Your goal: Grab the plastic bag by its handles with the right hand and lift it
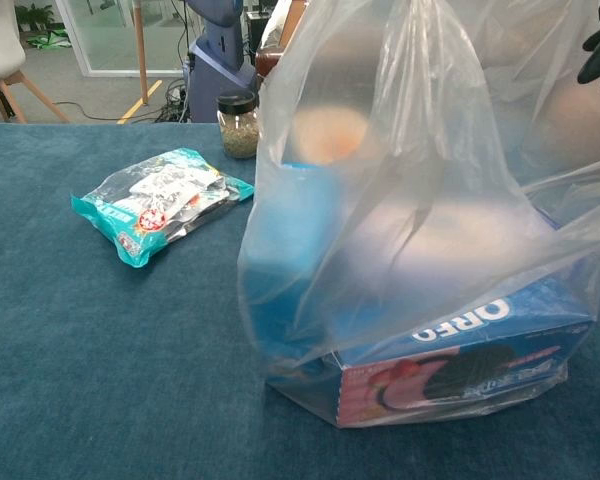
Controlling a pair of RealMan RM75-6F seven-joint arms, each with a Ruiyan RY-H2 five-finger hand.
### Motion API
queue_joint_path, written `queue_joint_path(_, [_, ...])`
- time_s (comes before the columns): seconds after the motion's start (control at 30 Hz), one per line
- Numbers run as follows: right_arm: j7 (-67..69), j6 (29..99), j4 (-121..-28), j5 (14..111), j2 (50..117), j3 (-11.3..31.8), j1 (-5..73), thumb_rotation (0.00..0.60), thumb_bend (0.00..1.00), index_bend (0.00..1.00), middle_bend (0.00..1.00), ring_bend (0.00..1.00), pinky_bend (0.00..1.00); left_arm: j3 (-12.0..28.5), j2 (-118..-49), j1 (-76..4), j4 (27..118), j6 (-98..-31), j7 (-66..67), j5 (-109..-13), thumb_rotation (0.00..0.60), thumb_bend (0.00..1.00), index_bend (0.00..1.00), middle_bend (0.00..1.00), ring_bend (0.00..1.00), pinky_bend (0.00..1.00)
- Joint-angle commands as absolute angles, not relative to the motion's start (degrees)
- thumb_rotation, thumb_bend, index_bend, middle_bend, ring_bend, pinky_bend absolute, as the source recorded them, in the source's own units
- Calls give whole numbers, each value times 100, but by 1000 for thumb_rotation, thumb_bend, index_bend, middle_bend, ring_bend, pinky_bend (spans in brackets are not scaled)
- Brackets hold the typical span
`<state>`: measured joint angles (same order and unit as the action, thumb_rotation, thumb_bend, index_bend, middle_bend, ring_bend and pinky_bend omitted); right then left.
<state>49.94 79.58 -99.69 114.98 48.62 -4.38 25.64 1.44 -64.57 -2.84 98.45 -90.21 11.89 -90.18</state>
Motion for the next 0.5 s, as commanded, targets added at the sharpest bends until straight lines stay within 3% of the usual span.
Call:
queue_joint_path(0.03, [6001, 8097, -9689, 11589, 5031, -619, 2843, 563, 0, 145, 264, 103, 184, 150, -6446, -277, 9850, -9032, 1179, -9010, 600, 246, 192, 103, 158, 71])
queue_joint_path(0.33, [8521, 8110, -9094, 11604, 5089, -1081, 3299, 562, 0, 209, 292, 117, 184, 161, -6395, -254, 9848, -9053, 1155, -8992, 600, 246, 192, 103, 158, 71])
queue_joint_path(0.5, [8803, 8000, -8824, 11654, 5167, -1226, 3459, 562, 0, 210, 293, 117, 184, 168, -6397, -239, 9848, -9066, 1167, -8975, 600, 246, 192, 103, 158, 71])
